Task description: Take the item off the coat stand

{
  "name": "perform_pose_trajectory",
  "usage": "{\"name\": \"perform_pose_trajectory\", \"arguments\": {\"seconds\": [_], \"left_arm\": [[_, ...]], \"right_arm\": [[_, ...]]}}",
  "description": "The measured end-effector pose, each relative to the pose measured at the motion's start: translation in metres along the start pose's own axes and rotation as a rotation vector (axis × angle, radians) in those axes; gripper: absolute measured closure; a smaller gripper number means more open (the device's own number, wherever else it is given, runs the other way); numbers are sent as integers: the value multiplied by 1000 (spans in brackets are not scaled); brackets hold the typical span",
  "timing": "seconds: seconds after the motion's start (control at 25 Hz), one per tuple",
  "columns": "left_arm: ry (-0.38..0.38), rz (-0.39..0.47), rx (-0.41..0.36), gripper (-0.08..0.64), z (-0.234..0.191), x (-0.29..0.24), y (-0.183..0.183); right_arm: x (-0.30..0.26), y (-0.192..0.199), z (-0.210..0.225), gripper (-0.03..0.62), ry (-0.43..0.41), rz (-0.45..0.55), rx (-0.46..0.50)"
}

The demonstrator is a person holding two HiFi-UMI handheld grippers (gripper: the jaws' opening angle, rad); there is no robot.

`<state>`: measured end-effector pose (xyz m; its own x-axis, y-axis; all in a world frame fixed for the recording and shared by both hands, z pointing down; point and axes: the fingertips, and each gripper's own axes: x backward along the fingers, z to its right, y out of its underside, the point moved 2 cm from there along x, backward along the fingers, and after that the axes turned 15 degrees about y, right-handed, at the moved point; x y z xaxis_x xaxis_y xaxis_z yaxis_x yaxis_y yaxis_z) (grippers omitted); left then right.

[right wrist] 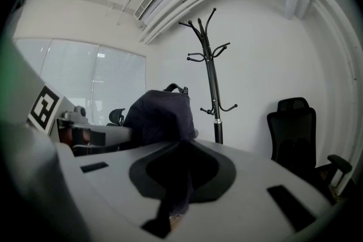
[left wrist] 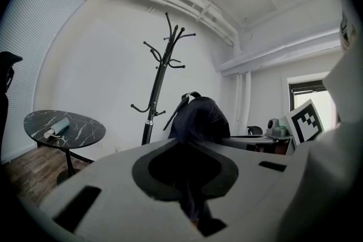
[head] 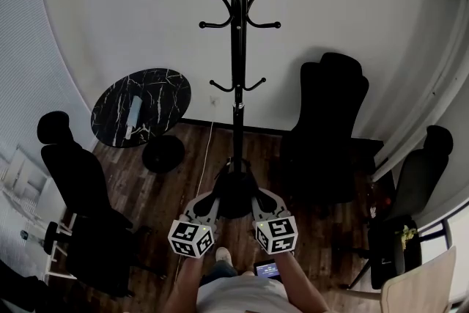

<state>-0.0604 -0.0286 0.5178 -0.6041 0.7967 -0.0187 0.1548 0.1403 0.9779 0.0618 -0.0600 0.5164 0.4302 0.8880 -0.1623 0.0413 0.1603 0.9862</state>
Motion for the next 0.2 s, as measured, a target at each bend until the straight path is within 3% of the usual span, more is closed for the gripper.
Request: {"name": "perform_pose_trajectory", "arguments": {"seconds": [0.2], "left_arm": [[-2, 0, 1, 530, -3, 3, -1]], "right_arm": [[-1, 0, -4, 566, -3, -2, -5]]}}
